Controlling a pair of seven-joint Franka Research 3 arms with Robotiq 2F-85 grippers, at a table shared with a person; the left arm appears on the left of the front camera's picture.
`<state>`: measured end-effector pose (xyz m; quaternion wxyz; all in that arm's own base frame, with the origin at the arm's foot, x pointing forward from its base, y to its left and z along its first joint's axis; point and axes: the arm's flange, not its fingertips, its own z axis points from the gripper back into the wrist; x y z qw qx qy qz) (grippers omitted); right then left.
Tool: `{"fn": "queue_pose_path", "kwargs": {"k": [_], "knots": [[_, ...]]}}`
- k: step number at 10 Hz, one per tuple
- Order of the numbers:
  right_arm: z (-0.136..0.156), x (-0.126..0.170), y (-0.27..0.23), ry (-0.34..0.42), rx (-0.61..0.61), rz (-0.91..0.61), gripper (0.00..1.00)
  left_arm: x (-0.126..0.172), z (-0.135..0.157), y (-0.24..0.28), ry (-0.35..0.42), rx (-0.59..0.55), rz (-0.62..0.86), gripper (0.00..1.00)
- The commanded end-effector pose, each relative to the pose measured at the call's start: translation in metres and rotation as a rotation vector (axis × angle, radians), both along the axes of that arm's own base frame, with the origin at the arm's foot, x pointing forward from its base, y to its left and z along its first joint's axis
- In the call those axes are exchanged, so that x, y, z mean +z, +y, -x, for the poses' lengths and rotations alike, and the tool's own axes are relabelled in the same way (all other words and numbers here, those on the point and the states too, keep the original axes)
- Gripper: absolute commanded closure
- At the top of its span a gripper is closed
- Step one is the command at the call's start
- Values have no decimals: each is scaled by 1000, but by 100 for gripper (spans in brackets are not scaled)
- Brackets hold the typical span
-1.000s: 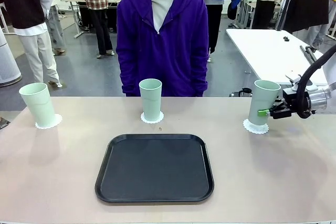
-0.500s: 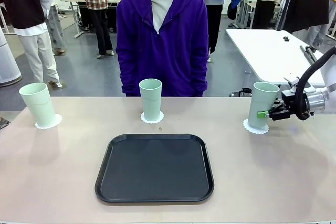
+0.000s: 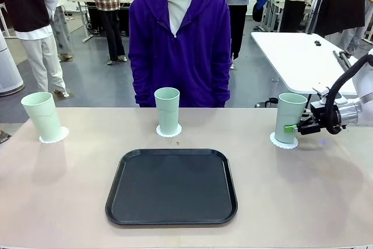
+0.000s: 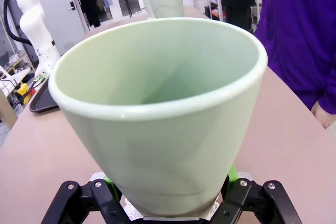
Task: Place coasters on the table and set cups on them.
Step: Take one Reusable plastic cup from the Flat Tray and place it on a coaster set by the human.
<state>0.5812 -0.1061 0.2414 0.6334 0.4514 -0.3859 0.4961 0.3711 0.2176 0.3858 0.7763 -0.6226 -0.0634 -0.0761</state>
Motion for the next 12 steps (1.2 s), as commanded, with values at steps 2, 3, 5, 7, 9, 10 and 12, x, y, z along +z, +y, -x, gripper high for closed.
{"fn": "queue_pose_path", "kwargs": {"k": [2, 3, 5, 7, 9, 10, 12], "knots": [[-6, -9, 4, 31, 41, 30, 17, 2, 1, 1, -8, -1, 3, 0], [-4, -9, 5, 29, 47, 27, 17, 2, 1, 1, -8, -1, 3, 0], [1, -4, 7, 17, 54, 23, 17, 2, 1, 1, -8, -1, 3, 0], [6, -1, 10, 8, 61, 18, 17, 2, 1, 1, -8, -1, 3, 0], [10, 1, 12, 2, 72, 16, 17, 2, 1, 1, -8, -1, 3, 0], [10, 1, 12, 1, 75, 14, 17, 2, 1, 1, -8, -1, 3, 0], [10, 0, 12, 5, 78, 13, 17, 2, 1, 1, -8, -1, 3, 0]]}}
